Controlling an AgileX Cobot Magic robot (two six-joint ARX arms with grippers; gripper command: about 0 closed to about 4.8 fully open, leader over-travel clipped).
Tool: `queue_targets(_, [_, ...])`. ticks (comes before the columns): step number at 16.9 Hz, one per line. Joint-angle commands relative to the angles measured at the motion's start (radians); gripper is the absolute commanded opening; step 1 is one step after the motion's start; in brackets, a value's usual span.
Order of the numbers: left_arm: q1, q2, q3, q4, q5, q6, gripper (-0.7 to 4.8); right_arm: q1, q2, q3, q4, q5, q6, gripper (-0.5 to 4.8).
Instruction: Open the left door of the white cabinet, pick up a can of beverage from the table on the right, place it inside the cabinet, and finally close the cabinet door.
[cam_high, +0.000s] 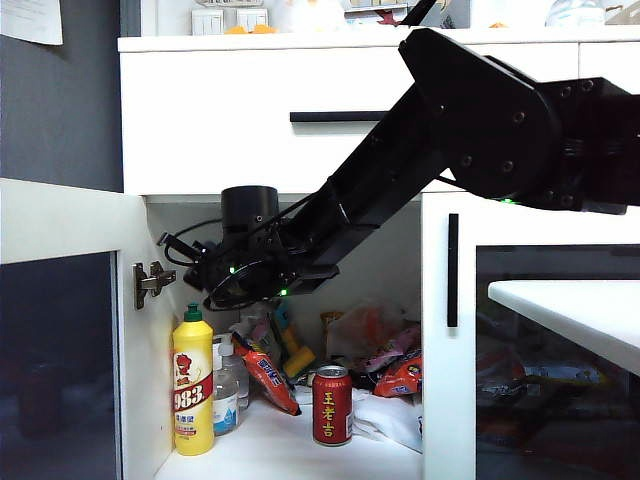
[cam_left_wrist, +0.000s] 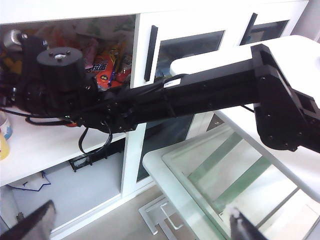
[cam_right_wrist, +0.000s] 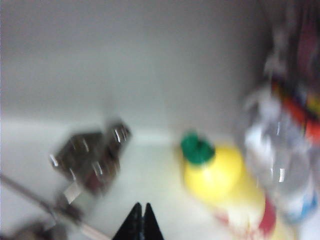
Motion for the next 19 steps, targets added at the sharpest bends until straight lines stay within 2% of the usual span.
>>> queue_targets(1, [0.000, 0.001, 0.003, 0.011, -0.001, 0.001, 4.79, 0.000, -0.029, 0.003, -0.146, -0.093, 0.020, -0.05])
queue_targets(2, [0.000, 0.001, 0.003, 0.011, -0.001, 0.001, 4.79, 0.003, -0.041, 0.003, -0.206, -0.092, 0.021, -0.05])
queue_targets(4, [0.000, -0.015, 0.004, 0.005, -0.001, 0.014, 4.79, -0.003, -0.050, 0.003, -0.222, -0.111, 0.020, -0.05])
queue_targets(7, [0.000, -0.065, 0.004, -0.006, -0.003, 0.027, 4.79, -0.004, -0.084, 0.003, -0.385, -0.127, -0.069, -0.05])
queue_targets(10, [0.000, -0.089, 0.004, -0.008, -0.003, 0.026, 4.79, 0.013, -0.112, 0.003, -0.479, -0.181, -0.165, -0.05])
queue_targets(11, [0.000, -0.094, 0.004, -0.010, -0.003, 0.026, 4.79, 0.017, -0.117, 0.003, -0.526, -0.187, -0.165, -0.05])
queue_targets(14, [0.000, -0.111, 0.004, -0.011, -0.003, 0.026, 4.79, 0.007, -0.158, 0.002, -0.694, -0.203, -0.179, -0.05])
queue_targets(17, [0.000, -0.117, 0.004, -0.010, -0.003, 0.026, 4.79, 0.001, -0.204, 0.002, -0.909, -0.204, -0.269, -0.05])
queue_targets(19, [0.000, -0.117, 0.004, -0.009, -0.003, 0.026, 4.79, -0.005, -0.235, 0.002, -1.012, -0.237, -0.285, -0.05])
